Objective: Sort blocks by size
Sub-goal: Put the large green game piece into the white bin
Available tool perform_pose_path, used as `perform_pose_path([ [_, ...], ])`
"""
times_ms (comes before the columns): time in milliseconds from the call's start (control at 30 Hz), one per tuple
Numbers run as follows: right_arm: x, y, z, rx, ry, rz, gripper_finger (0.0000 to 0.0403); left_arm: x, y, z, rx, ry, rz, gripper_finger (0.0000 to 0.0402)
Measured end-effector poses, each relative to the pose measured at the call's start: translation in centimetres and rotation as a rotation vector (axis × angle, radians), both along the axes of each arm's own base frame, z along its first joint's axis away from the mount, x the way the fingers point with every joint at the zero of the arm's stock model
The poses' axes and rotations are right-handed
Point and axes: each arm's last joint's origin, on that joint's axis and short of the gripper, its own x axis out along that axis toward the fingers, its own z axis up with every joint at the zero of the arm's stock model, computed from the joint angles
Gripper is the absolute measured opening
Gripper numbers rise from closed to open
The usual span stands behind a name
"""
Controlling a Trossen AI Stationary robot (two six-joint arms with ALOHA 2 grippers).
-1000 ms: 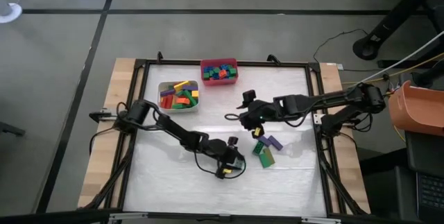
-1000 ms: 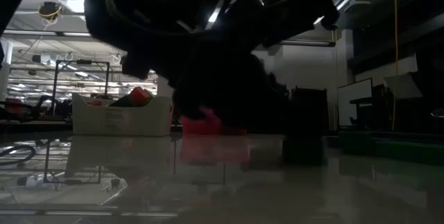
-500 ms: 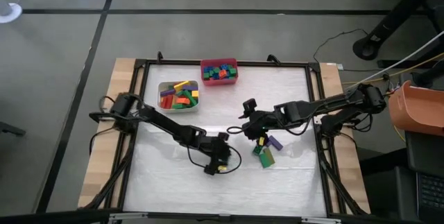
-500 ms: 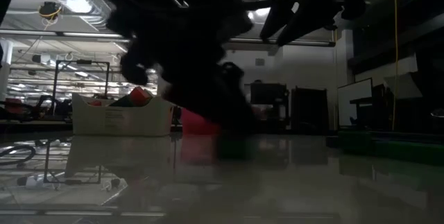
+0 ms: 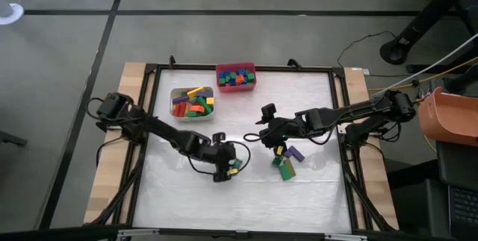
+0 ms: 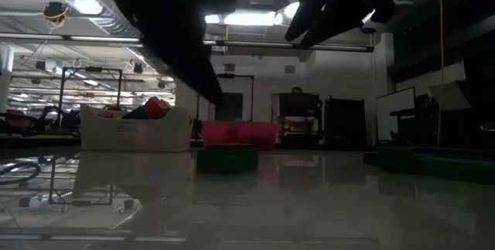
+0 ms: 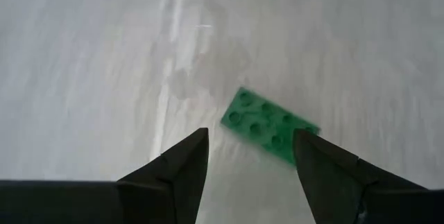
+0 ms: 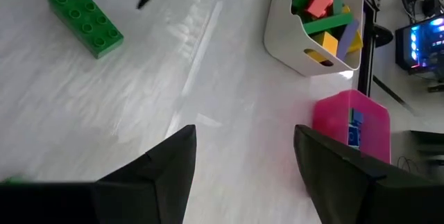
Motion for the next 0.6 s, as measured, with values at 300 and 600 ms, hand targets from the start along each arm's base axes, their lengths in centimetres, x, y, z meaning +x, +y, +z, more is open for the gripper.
perform_pose_path([
  [300,0.0,0.0,0.0,-0.001,0.004,0.000,0.0241,-0.2,-2.1,-1.4,-0.124,-0.125,0.443,0.0196],
  [600,-0.1,0.0,-0.1,-0.002,0.009,0.000,0.0241,1.2,-4.0,-4.4,-0.219,-0.210,0.506,0.0196],
])
